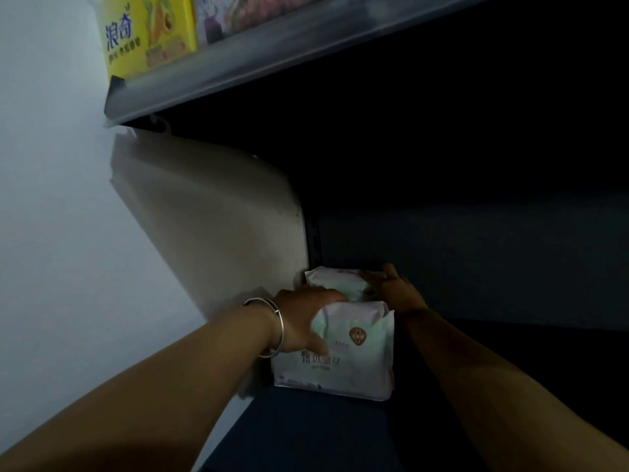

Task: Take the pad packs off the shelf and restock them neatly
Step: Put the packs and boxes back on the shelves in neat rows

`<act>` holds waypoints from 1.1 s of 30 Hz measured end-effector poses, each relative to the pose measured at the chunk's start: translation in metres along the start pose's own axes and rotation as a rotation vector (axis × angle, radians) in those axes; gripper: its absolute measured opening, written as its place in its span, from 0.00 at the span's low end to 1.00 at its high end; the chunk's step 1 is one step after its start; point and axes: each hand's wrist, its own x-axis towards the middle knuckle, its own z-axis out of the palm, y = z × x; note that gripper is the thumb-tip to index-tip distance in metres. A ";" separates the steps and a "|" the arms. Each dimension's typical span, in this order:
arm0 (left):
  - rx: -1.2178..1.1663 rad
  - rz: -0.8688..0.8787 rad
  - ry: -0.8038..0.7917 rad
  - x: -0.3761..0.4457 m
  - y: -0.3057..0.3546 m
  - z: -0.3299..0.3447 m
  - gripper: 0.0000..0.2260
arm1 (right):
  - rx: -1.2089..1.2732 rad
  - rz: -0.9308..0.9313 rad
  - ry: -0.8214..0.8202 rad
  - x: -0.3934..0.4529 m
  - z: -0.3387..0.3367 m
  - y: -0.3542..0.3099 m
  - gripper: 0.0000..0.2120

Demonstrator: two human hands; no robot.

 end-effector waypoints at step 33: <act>0.190 -0.184 0.206 -0.008 -0.002 0.032 0.25 | -0.193 -0.008 0.161 -0.041 -0.006 -0.037 0.24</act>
